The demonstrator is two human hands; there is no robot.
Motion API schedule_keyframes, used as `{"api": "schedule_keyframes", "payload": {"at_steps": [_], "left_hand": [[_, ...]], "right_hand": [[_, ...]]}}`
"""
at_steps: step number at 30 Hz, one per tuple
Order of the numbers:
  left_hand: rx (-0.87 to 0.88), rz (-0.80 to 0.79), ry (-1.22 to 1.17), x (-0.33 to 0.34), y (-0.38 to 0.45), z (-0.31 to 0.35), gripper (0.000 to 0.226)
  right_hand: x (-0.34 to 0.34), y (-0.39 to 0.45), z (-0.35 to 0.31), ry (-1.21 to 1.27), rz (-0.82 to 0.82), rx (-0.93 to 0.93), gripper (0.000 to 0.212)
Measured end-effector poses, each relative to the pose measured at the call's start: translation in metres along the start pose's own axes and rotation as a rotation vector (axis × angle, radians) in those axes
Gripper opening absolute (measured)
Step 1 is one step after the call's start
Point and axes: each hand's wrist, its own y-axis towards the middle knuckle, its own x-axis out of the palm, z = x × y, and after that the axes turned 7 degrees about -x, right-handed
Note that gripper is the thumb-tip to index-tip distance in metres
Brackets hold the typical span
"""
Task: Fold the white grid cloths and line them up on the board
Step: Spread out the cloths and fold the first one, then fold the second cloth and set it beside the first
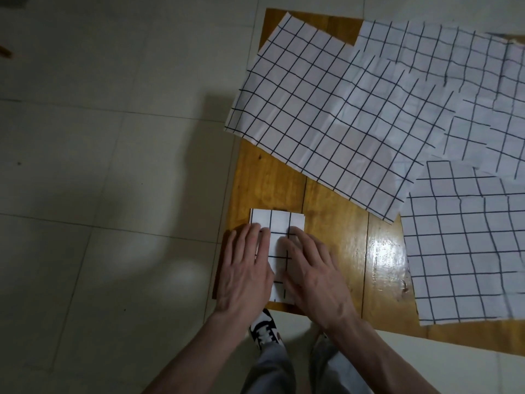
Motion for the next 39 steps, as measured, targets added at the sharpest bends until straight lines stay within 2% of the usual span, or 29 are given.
{"api": "schedule_keyframes", "payload": {"at_steps": [4,10,20,23,28,39], "left_hand": [[0.035,0.014,-0.052,-0.008,0.013,0.023,0.063],[0.096,0.028,-0.135,-0.012,0.03,0.071,0.055],[0.191,-0.026,-0.166,0.009,0.04,0.173,0.053],[0.205,-0.037,-0.176,0.018,0.042,0.203,0.052],[0.228,-0.041,-0.155,0.024,0.045,0.25,0.054],[0.258,0.037,-0.156,0.026,0.057,0.296,0.054]], "right_hand": [[-0.01,-0.007,0.012,0.028,0.083,0.008,0.067],[-0.025,-0.023,0.052,0.069,0.169,0.123,0.058],[-0.057,-0.082,0.176,0.125,0.32,0.366,0.054],[-0.06,-0.105,0.213,0.059,0.286,0.406,0.056],[-0.057,-0.13,0.25,-0.044,0.179,0.366,0.059],[-0.062,-0.143,0.239,-0.088,0.204,0.328,0.055]]}}
